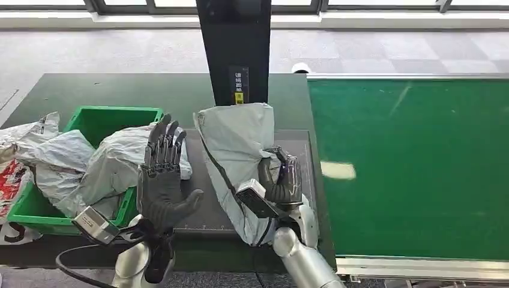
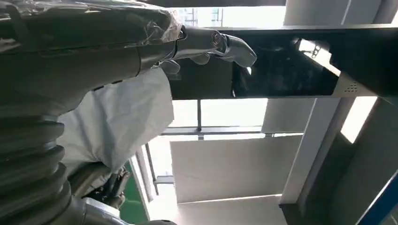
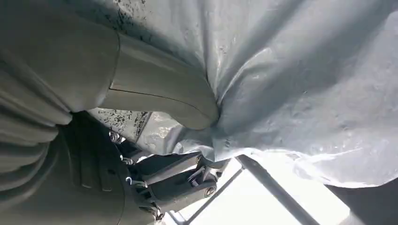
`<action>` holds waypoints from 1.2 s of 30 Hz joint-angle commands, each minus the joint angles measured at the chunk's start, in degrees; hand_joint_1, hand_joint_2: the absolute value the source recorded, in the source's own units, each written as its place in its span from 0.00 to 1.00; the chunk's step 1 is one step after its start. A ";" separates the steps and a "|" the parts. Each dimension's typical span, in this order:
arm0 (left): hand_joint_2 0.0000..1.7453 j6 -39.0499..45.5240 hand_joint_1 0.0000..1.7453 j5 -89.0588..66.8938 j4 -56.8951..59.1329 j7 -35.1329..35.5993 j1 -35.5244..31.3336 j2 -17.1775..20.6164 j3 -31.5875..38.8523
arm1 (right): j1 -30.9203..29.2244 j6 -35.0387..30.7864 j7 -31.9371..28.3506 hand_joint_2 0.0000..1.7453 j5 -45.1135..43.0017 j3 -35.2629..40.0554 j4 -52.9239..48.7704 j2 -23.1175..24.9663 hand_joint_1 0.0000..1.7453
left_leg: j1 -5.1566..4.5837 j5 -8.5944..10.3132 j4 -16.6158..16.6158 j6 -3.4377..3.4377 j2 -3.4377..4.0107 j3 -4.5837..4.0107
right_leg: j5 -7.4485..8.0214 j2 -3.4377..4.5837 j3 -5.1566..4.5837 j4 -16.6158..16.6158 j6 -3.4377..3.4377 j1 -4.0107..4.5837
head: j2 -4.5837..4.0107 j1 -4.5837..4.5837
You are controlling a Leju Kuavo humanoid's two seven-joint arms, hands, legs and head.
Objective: Moved the parcel from conveyor to table for the left to box.
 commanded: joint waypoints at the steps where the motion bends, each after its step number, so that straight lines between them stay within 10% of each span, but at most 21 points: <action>1: 1.00 0.37 0.00 0.28 3.59 0.13 -1.98 2.60 -1.50 | -5.06 -0.26 2.84 1.00 -1.90 7.21 8.24 -1.97 1.00 | -0.01 0.02 -0.07 0.03 0.04 0.08 | 0.03 0.01 0.07 -0.06 -0.01 -0.01 | 0.00 0.00; 10: 1.00 0.66 0.00 0.50 2.45 0.13 -0.83 2.95 -1.91 | -5.67 -0.26 5.07 1.00 1.16 7.85 13.74 -1.22 0.93 | -0.03 0.07 -0.27 0.05 0.06 0.22 | 0.08 0.00 0.18 -0.26 -0.04 0.02 | 0.00 0.00; 11: 1.00 0.58 0.00 0.45 2.37 0.13 -0.76 2.91 -1.91 | -6.30 -0.26 5.10 1.00 0.92 7.56 15.55 -1.22 0.00 | -0.04 0.02 -0.11 0.03 0.03 0.13 | 0.02 0.00 0.09 -0.10 -0.01 0.00 | 0.00 0.00; 36: 1.00 0.63 0.00 -0.16 1.88 0.13 0.12 2.60 -1.87 | -4.89 -0.26 7.52 1.00 4.74 6.09 12.95 -1.22 0.00 | -0.03 0.03 -0.16 0.05 0.01 0.14 | 0.03 -0.04 0.12 -0.17 -0.02 0.01 | 0.00 0.00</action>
